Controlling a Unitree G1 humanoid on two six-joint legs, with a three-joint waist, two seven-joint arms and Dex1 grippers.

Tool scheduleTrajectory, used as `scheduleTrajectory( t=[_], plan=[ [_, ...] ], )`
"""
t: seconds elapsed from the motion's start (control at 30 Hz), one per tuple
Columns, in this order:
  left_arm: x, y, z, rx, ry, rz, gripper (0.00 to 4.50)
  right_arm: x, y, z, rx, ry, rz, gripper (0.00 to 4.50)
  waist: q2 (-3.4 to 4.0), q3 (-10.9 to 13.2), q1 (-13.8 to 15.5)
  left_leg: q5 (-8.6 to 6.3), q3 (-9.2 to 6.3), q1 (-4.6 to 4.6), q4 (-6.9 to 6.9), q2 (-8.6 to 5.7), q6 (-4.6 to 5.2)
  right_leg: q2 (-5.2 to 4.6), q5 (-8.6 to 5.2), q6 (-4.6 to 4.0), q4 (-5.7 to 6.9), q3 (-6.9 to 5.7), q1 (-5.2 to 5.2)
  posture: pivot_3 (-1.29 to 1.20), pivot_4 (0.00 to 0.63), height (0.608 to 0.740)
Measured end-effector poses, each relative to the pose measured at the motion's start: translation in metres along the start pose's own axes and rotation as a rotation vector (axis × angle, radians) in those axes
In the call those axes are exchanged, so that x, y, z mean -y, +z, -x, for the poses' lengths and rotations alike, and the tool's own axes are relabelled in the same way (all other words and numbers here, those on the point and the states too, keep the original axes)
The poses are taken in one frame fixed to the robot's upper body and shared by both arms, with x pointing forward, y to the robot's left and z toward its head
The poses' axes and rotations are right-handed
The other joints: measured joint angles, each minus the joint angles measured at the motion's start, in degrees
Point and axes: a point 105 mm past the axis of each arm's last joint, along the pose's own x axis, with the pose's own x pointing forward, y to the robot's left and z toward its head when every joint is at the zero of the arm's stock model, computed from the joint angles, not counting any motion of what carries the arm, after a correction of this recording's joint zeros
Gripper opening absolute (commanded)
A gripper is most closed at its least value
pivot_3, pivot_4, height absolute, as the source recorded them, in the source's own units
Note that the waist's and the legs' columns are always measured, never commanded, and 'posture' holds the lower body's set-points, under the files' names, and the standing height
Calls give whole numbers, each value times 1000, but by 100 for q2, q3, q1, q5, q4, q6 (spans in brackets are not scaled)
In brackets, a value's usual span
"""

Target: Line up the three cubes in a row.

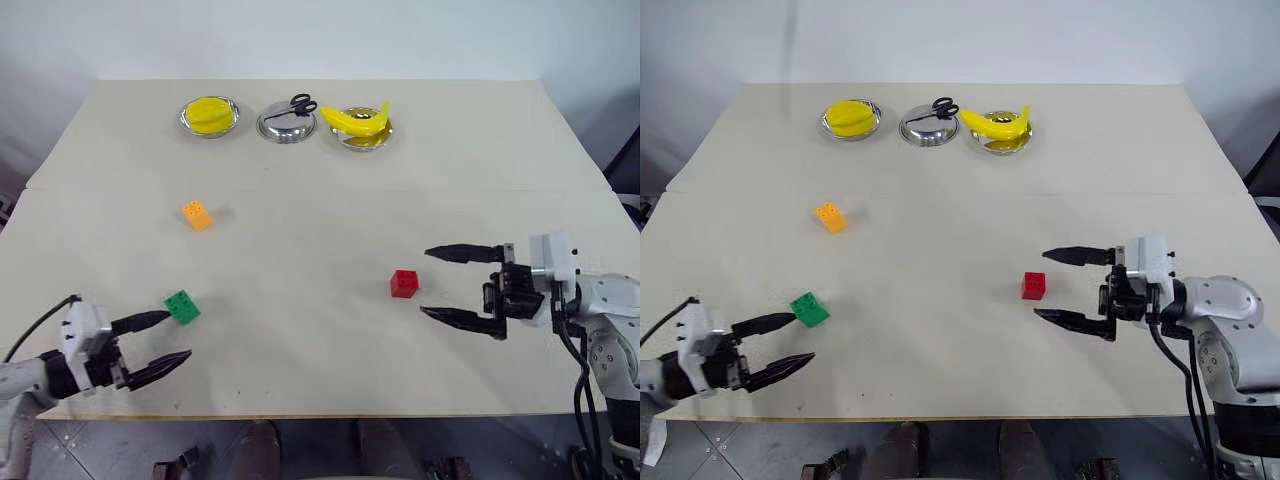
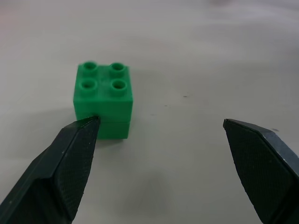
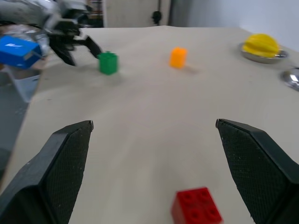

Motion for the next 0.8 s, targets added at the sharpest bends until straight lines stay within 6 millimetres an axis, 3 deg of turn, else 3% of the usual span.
scheduleTrajectory(
  t=[0.1, 0.23, 0.5, 0.7, 0.8],
  plan=[
    [-5, -3, -8, 18, 56, -18, 4500, -1, 1, -1, -1, 5, 3, 4422, -2, 1, 5, -1, 0, -2, 3, 0, 2, -1, 0, 0, 0, 0, 0, 0, 150, 740],
    [-19, -2, -14, 105, 169, 12, 3354, -4, -5, 0, -12, -3, -21, 4500, -4, 1, 25, -2, 0, -2, 8, -1, 4, -1, 1, 1, 3, -1, 0, 0, 150, 740],
    [-27, -4, -15, 108, 172, 19, 3354, -5, -4, 0, -14, -3, -14, 4500, -4, 1, 60, -2, 0, -3, 10, -1, 4, 0, 1, 1, 5, -1, -1, 0, 150, 740],
    [-36, 2, -31, 129, 117, -10, 3354, -3, -3, -3, -14, -10, -11, 4500, -4, 1, 130, -2, -1, -2, 13, -2, 4, -2, 1, 2, 8, -2, 0, 0, 150, 740],
    [-40, 3, -35, 134, 114, -19, 2834, -4, -4, -4, -15, -8, -16, 4500, -4, 1, 127, -2, -1, -2, 12, -2, 4, -2, 1, 2, 9, -2, 0, 0, 150, 740]
  ],
)
